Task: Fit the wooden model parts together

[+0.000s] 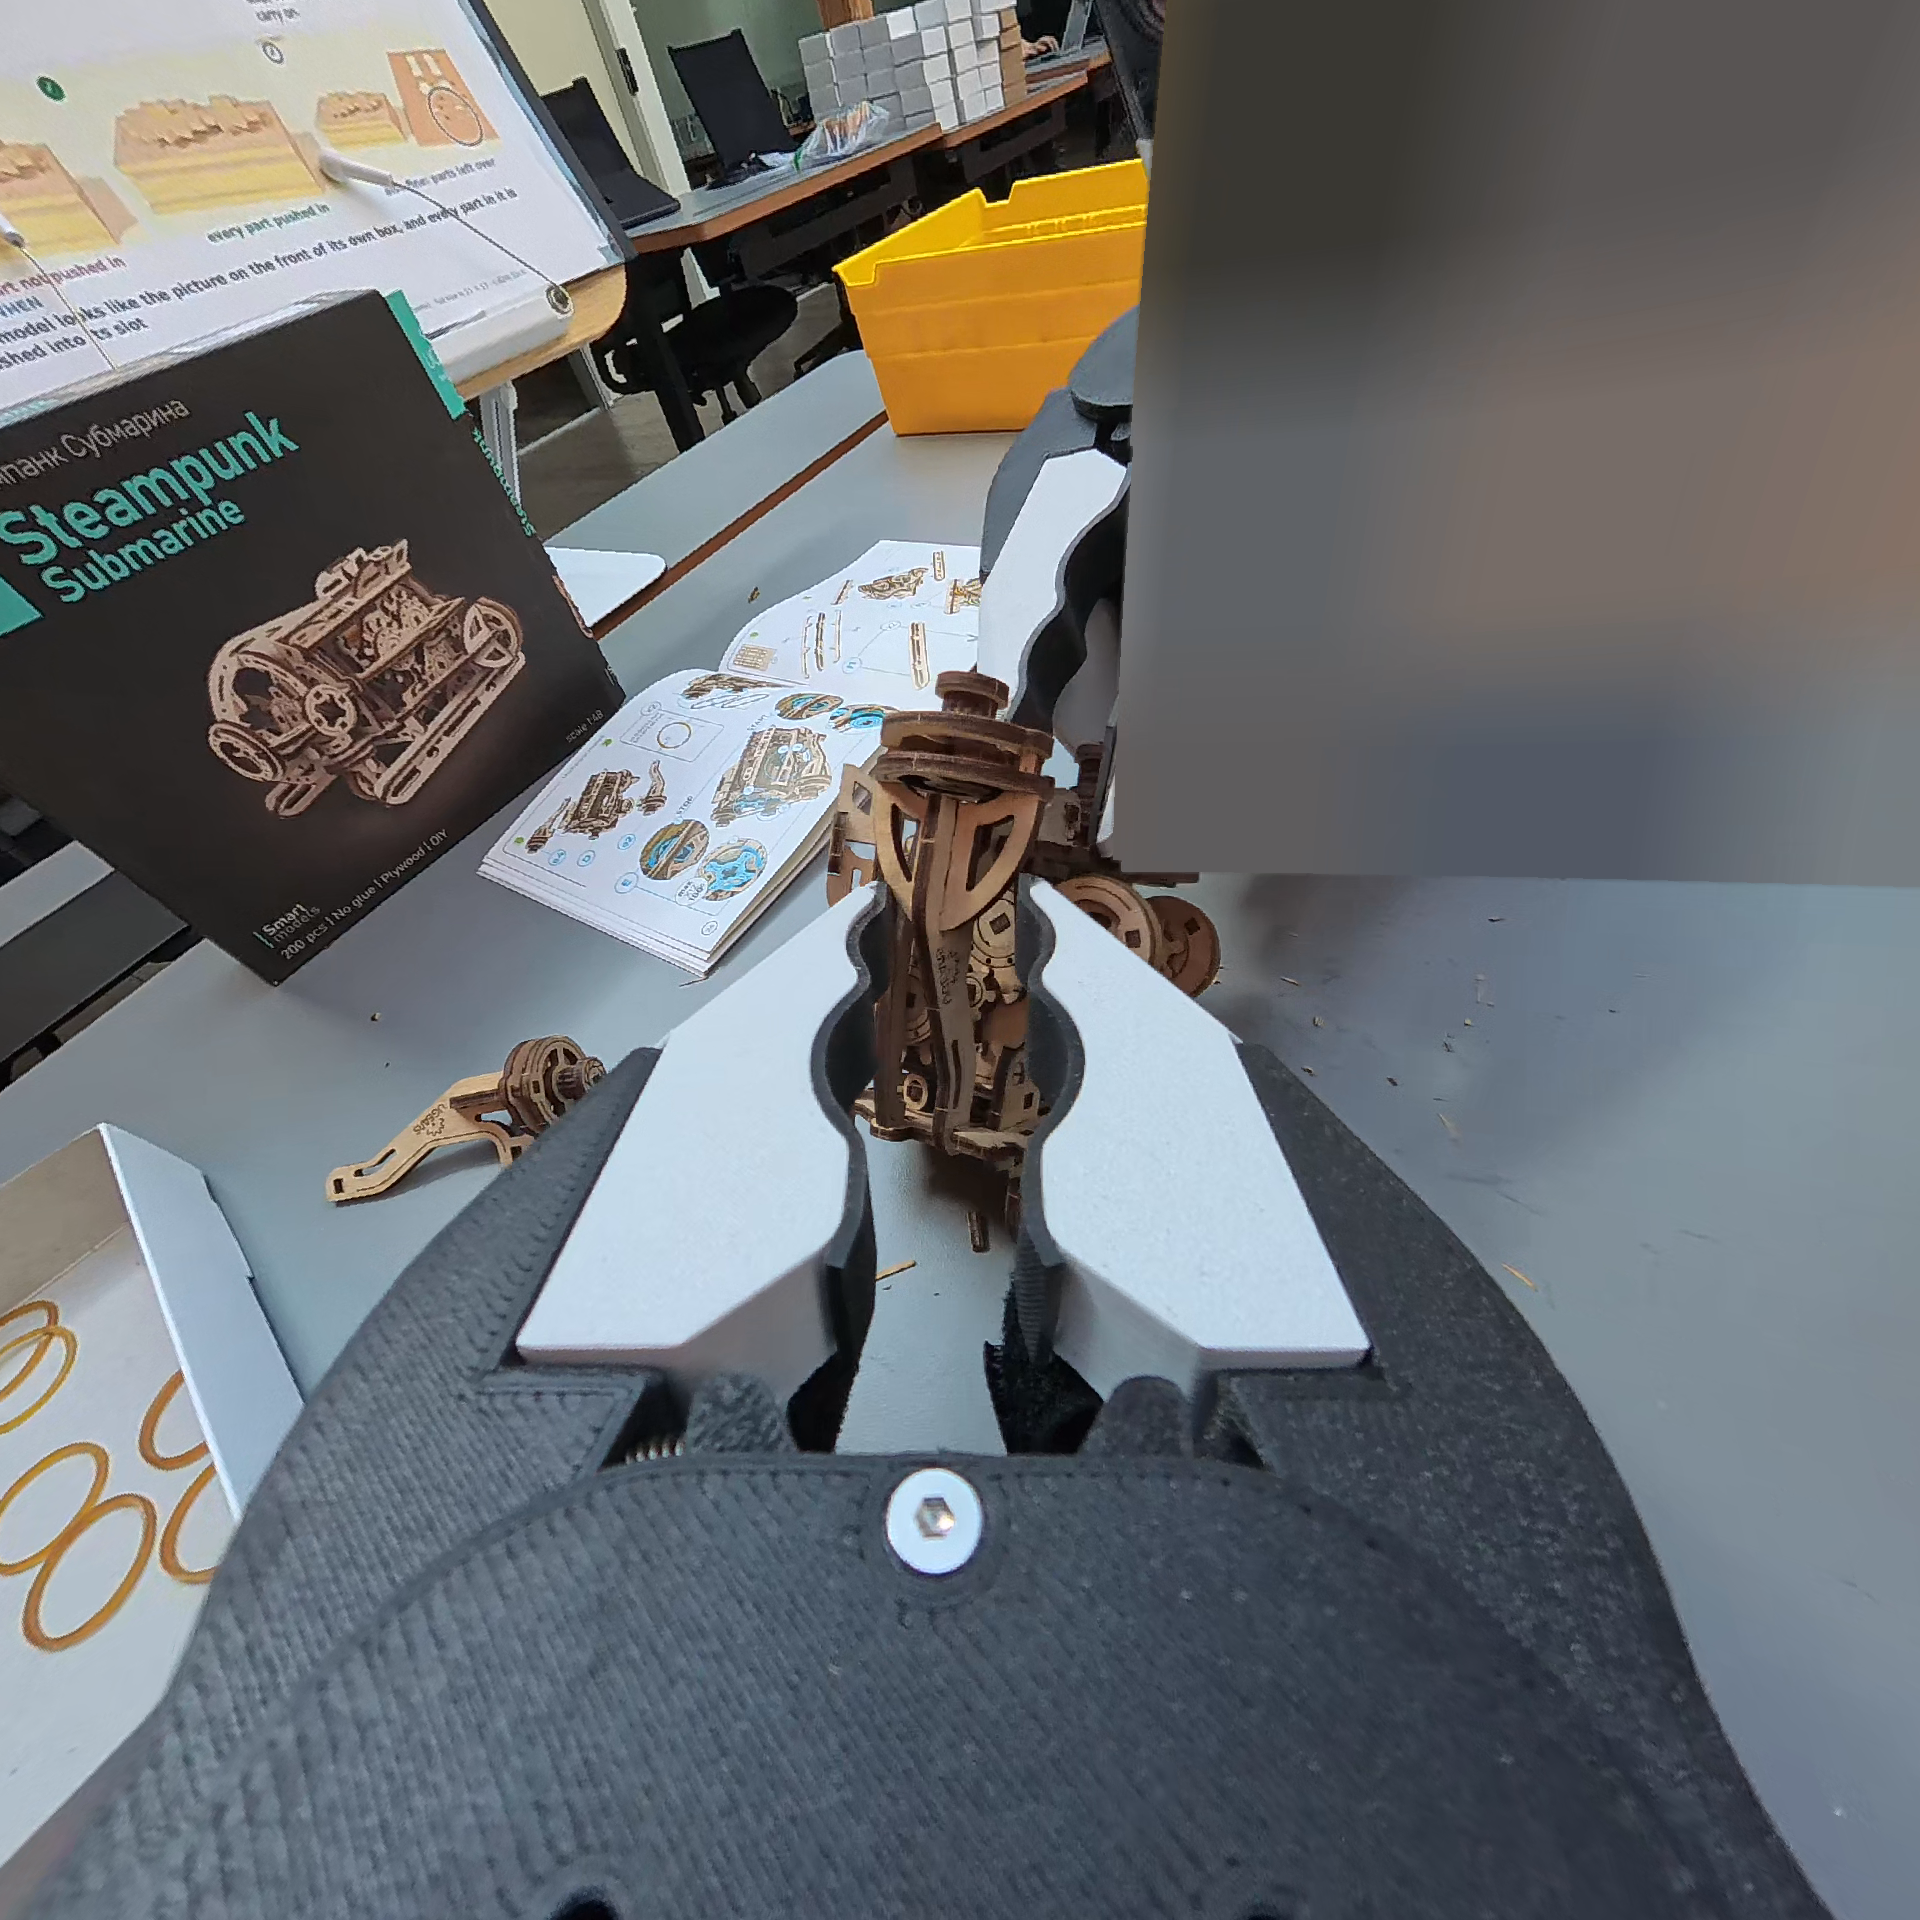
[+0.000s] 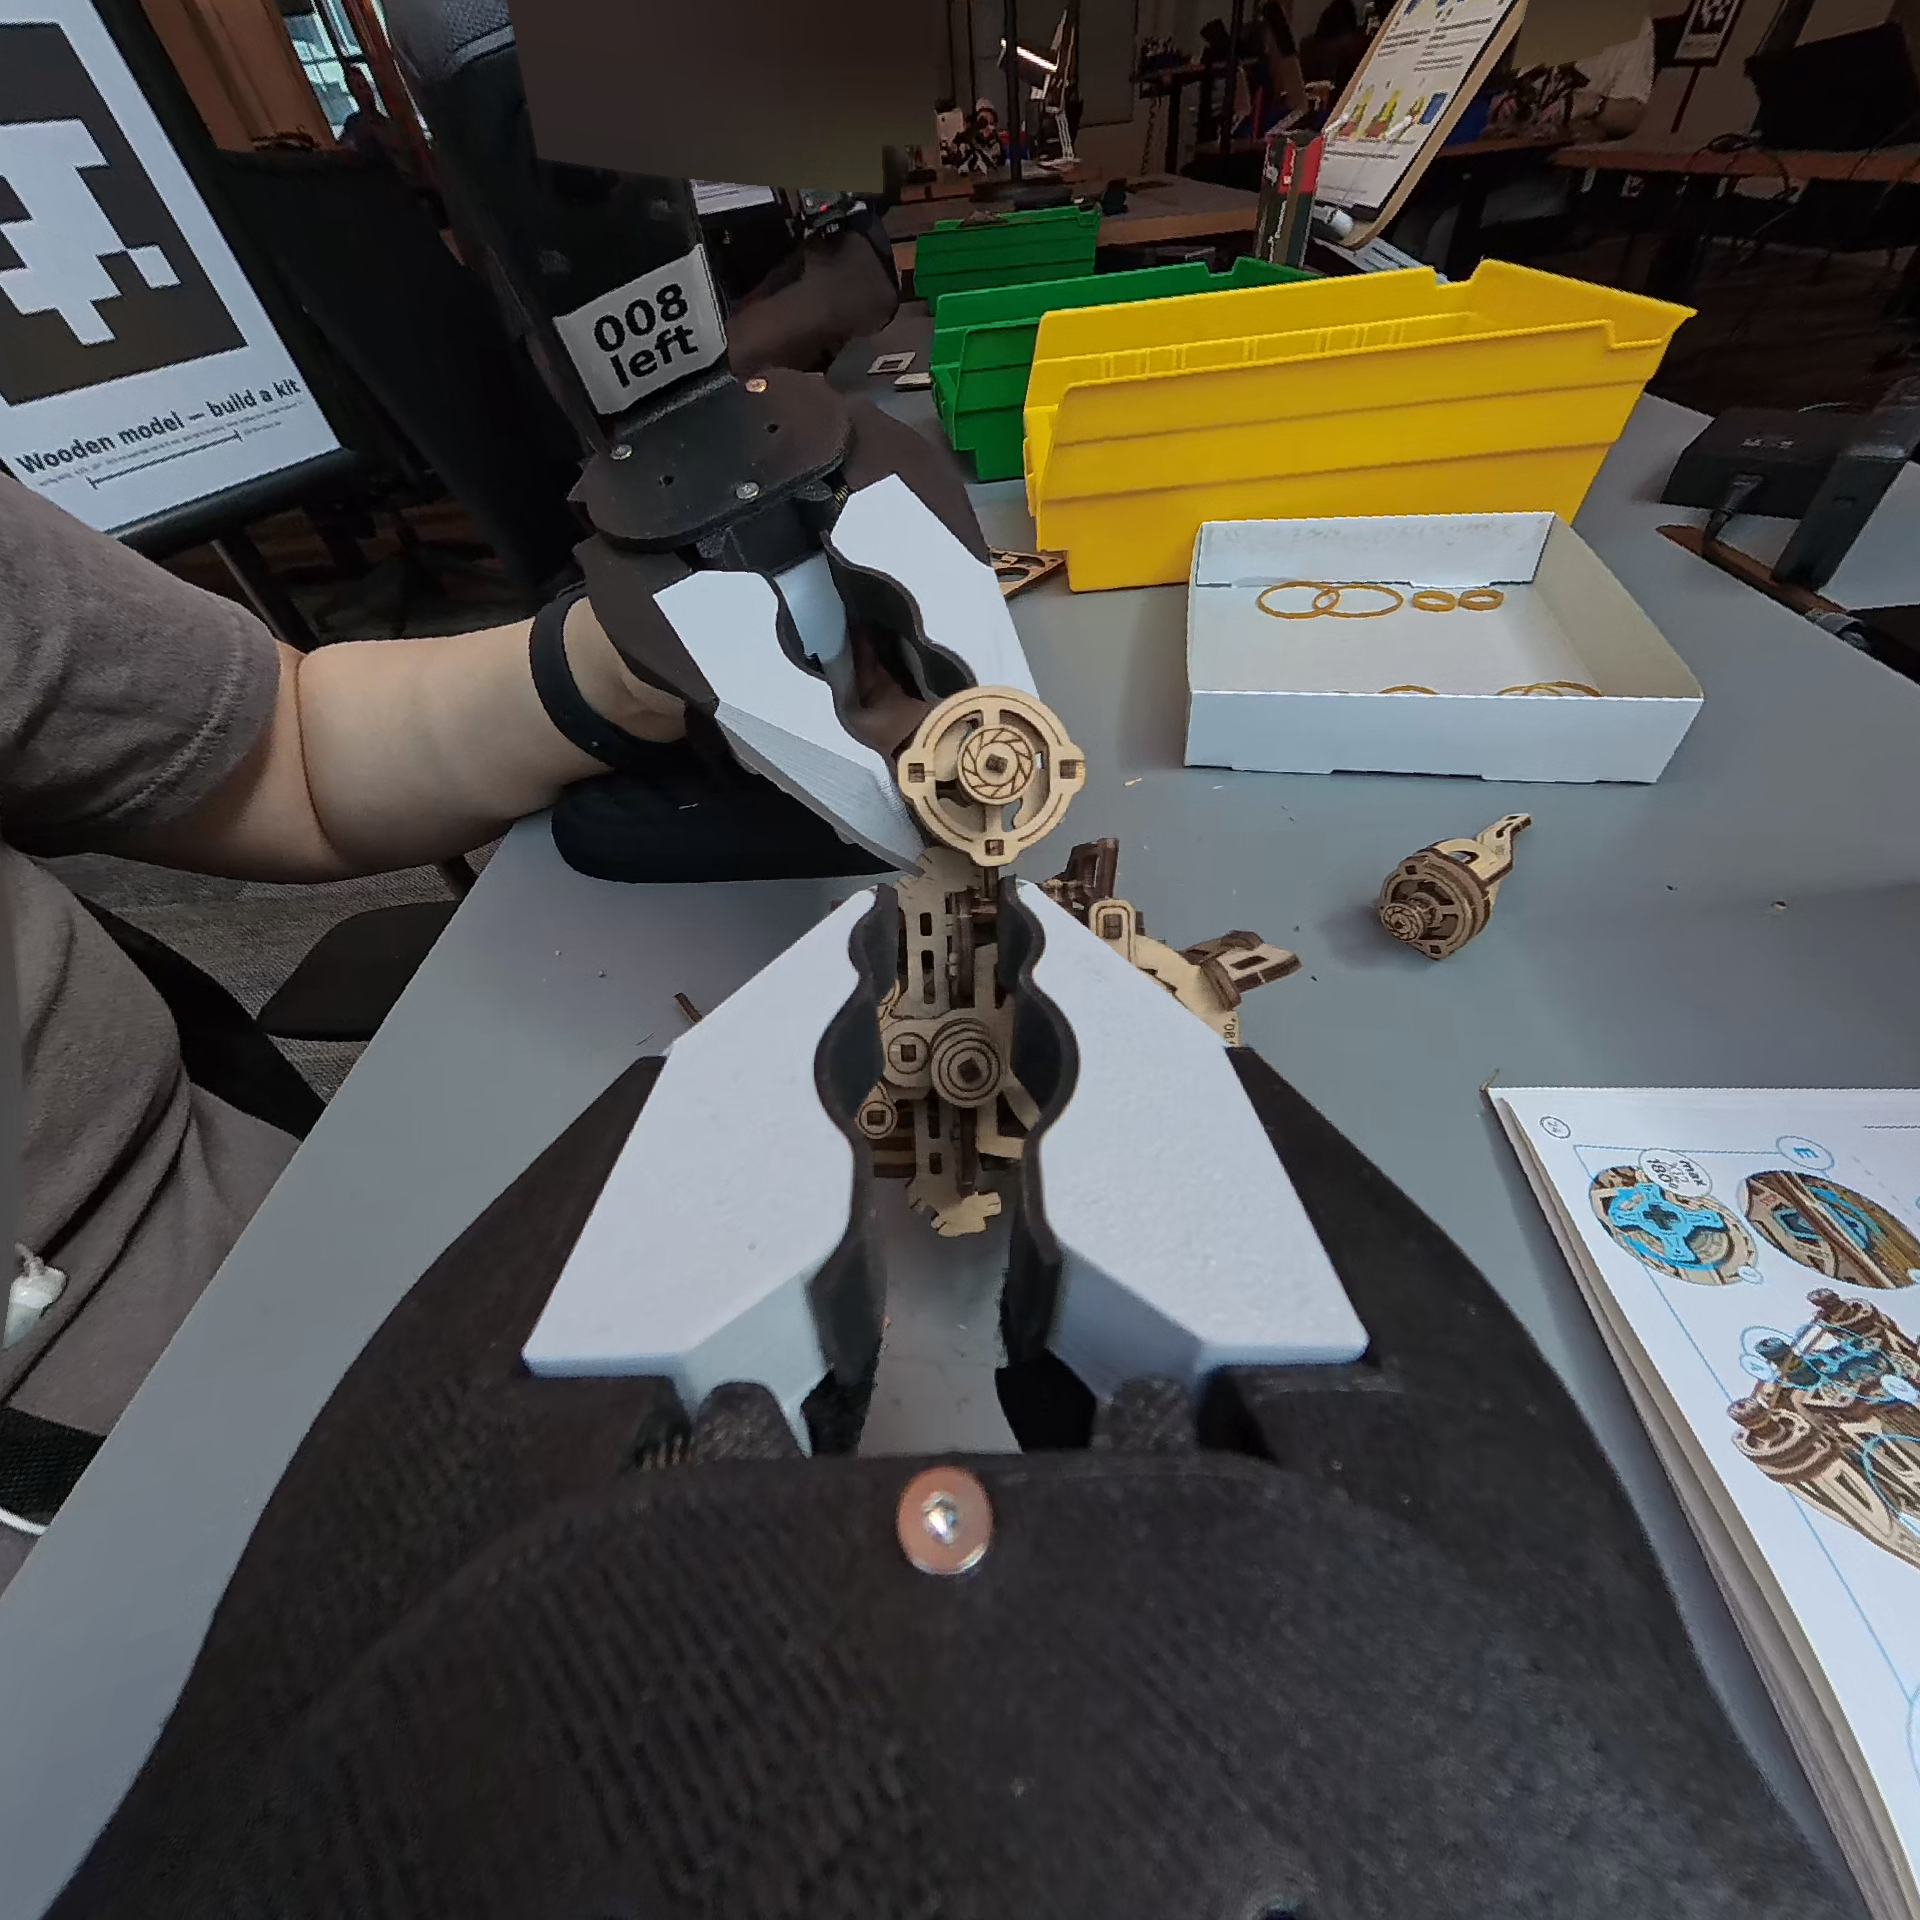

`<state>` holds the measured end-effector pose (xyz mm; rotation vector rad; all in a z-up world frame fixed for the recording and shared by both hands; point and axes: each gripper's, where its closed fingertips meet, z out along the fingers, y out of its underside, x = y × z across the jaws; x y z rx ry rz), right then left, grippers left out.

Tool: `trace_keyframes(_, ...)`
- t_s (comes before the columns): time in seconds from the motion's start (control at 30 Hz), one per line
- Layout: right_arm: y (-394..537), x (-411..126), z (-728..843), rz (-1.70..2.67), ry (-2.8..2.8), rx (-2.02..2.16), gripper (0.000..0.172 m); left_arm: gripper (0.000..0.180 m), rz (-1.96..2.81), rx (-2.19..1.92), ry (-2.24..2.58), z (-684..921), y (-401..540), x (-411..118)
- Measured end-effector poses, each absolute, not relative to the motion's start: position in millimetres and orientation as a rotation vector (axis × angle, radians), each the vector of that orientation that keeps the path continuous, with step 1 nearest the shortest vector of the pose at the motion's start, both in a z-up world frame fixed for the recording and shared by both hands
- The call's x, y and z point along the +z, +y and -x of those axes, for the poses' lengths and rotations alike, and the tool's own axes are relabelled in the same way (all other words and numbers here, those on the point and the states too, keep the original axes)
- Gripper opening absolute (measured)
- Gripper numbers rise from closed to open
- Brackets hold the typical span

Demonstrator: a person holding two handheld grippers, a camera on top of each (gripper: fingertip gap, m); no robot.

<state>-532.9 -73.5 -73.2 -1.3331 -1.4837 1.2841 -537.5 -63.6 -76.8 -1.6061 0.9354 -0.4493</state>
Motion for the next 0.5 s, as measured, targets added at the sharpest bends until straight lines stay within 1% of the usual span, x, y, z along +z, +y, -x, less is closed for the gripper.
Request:
trace_keyframes(0.03, -74.0, -73.3, 533.5, 1.339, -1.485, 1.279, 0.016, 0.021, 1.606, -0.459, 0.940, 536.9, -64.5, -77.3)
trace_keyframes(0.07, -72.6, -73.7, 533.5, 1.349, -1.481, 1.268, 0.006, 0.021, 1.608, -0.469, 0.941, 536.2, -65.4, -77.5)
trace_keyframes(0.23, -74.2, -73.5, 533.5, 1.345, -1.495, 1.256, 0.006, 0.023, 1.597, -0.438, 0.950, 536.3, -65.7, -76.7)
trace_keyframes(0.3, -74.3, -73.5, 533.9, 1.348, -1.492, 1.254, 0.009, 0.021, 1.598, -0.434, 0.938, 538.6, -64.3, -76.7)
trace_keyframes(0.4, -77.5, -72.8, 534.8, 1.360, -1.480, 1.311, 0.023, 0.019, 1.604, -0.454, 0.925, 542.0, -63.8, -77.1)
trace_keyframes(0.5, -74.4, -72.1, 533.2, 1.343, -1.471, 1.292, 0.023, 0.019, 1.591, -0.466, 0.907, 544.9, -64.6, -73.6)
